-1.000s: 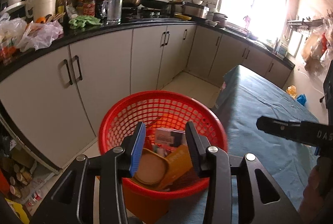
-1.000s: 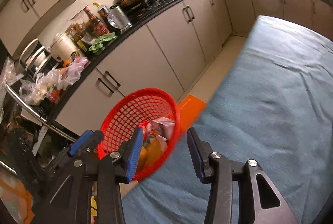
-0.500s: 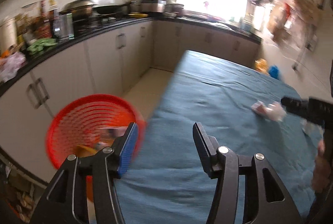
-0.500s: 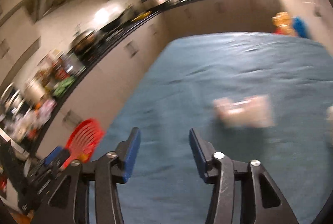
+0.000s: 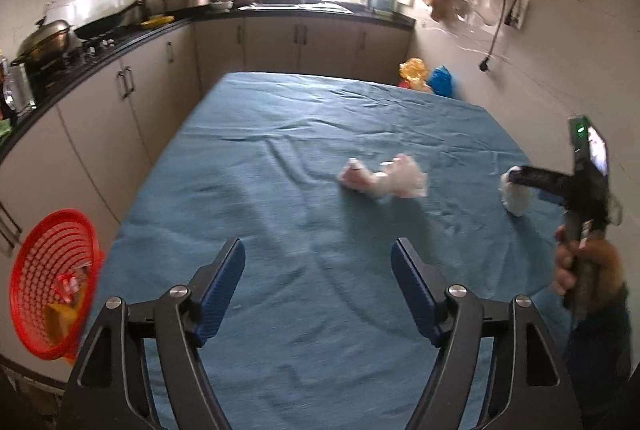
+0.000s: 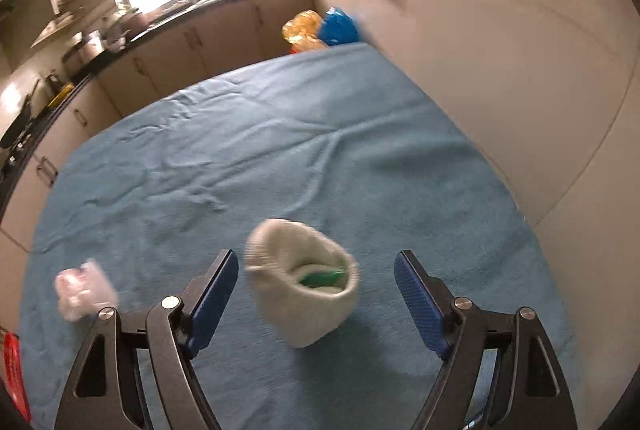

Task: Collect trash
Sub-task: 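Move both open tools back over the remaining table items, then grasp the white knit sock with the right tool while the left tool grasps the plastic bags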

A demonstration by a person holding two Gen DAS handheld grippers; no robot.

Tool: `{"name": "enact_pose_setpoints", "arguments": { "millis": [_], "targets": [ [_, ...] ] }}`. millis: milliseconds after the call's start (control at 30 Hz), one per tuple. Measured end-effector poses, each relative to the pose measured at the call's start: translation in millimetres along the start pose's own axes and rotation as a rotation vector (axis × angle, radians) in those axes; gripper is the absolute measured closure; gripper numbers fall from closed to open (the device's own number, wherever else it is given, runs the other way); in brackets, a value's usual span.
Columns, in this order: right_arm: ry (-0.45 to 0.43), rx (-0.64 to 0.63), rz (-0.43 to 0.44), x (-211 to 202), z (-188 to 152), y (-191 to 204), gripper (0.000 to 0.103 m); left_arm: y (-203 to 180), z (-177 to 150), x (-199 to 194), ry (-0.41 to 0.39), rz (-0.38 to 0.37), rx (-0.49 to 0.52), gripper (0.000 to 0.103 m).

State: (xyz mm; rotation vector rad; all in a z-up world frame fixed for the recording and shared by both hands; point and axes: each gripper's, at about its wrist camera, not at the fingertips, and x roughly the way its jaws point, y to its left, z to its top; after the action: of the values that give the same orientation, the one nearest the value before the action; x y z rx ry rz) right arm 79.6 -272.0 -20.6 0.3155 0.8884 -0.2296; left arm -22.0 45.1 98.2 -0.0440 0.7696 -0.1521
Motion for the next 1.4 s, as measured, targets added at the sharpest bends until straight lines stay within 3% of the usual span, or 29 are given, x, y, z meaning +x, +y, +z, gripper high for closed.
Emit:
{"name": "enact_pose_setpoints", "arguments": {
  "millis": [133, 167, 200, 233, 300, 433, 633, 800, 1000, 1100, 1133, 1200, 1233, 1400],
  "targets": [
    [0.040, -0.001, 0.085, 15.7, -4.1, -3.0, 0.022, -11.5, 15.2, 15.2, 0.034, -0.015, -0.007, 0.026],
    [0.052, -0.005, 0.119, 18.5, -5.8, 0.9, 0.028, -12.9, 19.7, 21.4, 0.046, -0.021, -0.015, 0.026],
    [0.061, -0.008, 0.136, 20.9, -6.7, 0.7, 0.047, -13.6, 23.4, 26.5, 0.057, -0.025, -0.023, 0.026],
    [0.072, -0.011, 0.150, 23.5, -9.2, 3.0, 0.054, -15.0, 27.9, 33.9, 0.073, -0.033, -0.038, 0.026],
    [0.064, -0.011, 0.167, 19.7, -13.3, 5.9, 0.058, -17.9, 36.3, 50.2, 0.106, -0.060, -0.074, 0.026],
    [0.069, 0.010, 0.271, 14.8, -18.2, 10.5, 0.059, -16.3, 49.9, 84.6, 0.175, -0.102, -0.176, 0.026],
    [0.056, -0.007, 0.297, 7.7, -22.1, 17.6, 0.059, -11.2, 64.8, 133.3, 0.231, -0.091, -0.335, 0.026],
    [0.050, 0.003, 0.326, 5.6, -21.4, 19.8, 0.059, -22.4, 70.1, 160.7, 0.268, -0.073, -0.335, 0.027],
    [0.044, 0.017, 0.336, 2.7, -20.7, 15.7, 0.059, -42.9, 68.5, 164.6, 0.230, -0.064, -0.215, 0.049],
    [0.042, 0.013, 0.338, 1.1, -21.4, 16.5, 0.059, -46.4, 65.8, 157.7, 0.188, -0.069, -0.135, 0.067],
    [0.041, 0.012, 0.339, 0.5, -21.9, 16.8, 0.059, -46.5, 65.2, 154.8, 0.176, -0.082, -0.118, 0.077],
    [0.035, 0.002, 0.336, -1.2, -23.3, 18.6, 0.059, -45.5, 61.8, 147.7, 0.157, -0.090, -0.094, 0.082],
    [0.033, -0.001, 0.335, -2.5, -23.9, 18.5, 0.059, -43.8, 59.2, 144.0, 0.145, -0.092, -0.087, 0.089],
    [0.026, -0.025, 0.330, -3.9, -26.3, 24.1, 0.059, -29.2, 46.3, 129.1, 0.095, -0.126, -0.090, 0.090]
  ]
}}
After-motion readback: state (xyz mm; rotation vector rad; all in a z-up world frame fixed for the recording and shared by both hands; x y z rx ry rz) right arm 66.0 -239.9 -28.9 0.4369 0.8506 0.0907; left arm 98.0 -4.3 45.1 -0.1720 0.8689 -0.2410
